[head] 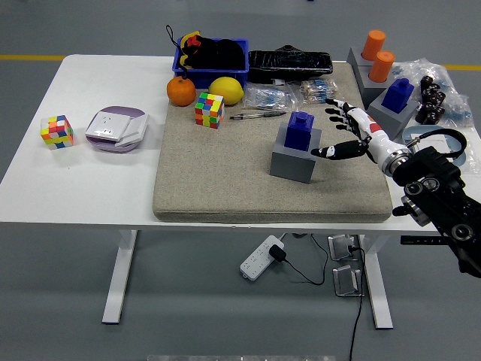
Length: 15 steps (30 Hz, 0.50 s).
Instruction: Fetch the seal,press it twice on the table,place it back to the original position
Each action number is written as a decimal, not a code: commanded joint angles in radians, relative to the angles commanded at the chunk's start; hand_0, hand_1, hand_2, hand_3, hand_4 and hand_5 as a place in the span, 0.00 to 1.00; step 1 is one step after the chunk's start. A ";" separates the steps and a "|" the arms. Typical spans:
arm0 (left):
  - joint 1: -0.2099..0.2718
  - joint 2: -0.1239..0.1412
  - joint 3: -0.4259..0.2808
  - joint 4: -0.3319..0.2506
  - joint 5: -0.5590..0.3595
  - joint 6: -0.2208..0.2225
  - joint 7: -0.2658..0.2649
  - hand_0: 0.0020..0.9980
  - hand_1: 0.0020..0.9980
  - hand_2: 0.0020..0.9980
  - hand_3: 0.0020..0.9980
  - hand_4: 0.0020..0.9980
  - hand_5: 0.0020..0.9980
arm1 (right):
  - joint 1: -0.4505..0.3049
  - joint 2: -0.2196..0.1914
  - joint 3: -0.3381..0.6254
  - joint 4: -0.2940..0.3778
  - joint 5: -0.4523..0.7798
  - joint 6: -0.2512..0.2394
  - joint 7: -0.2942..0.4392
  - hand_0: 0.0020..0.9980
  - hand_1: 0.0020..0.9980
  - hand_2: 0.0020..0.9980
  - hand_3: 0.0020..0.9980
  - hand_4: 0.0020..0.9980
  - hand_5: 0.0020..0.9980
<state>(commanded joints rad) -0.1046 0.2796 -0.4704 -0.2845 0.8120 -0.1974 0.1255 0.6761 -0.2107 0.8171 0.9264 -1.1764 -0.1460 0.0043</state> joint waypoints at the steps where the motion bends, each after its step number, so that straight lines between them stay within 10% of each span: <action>1: -0.001 0.000 0.002 0.000 0.000 0.000 0.000 0.83 0.80 0.76 0.81 0.74 0.33 | 0.005 0.004 -0.003 -0.007 0.005 -0.006 0.006 0.90 0.91 0.93 0.97 1.00 0.01; 15: -0.004 0.000 0.012 0.000 -0.003 -0.001 0.000 0.83 0.80 0.76 0.81 0.74 0.33 | 0.039 0.047 -0.055 -0.074 0.051 -0.051 0.061 0.88 0.89 0.92 0.95 1.00 0.00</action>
<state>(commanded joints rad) -0.1082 0.2797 -0.4580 -0.2844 0.8093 -0.1980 0.1254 0.7148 -0.1632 0.7622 0.8528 -1.1258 -0.1967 0.0649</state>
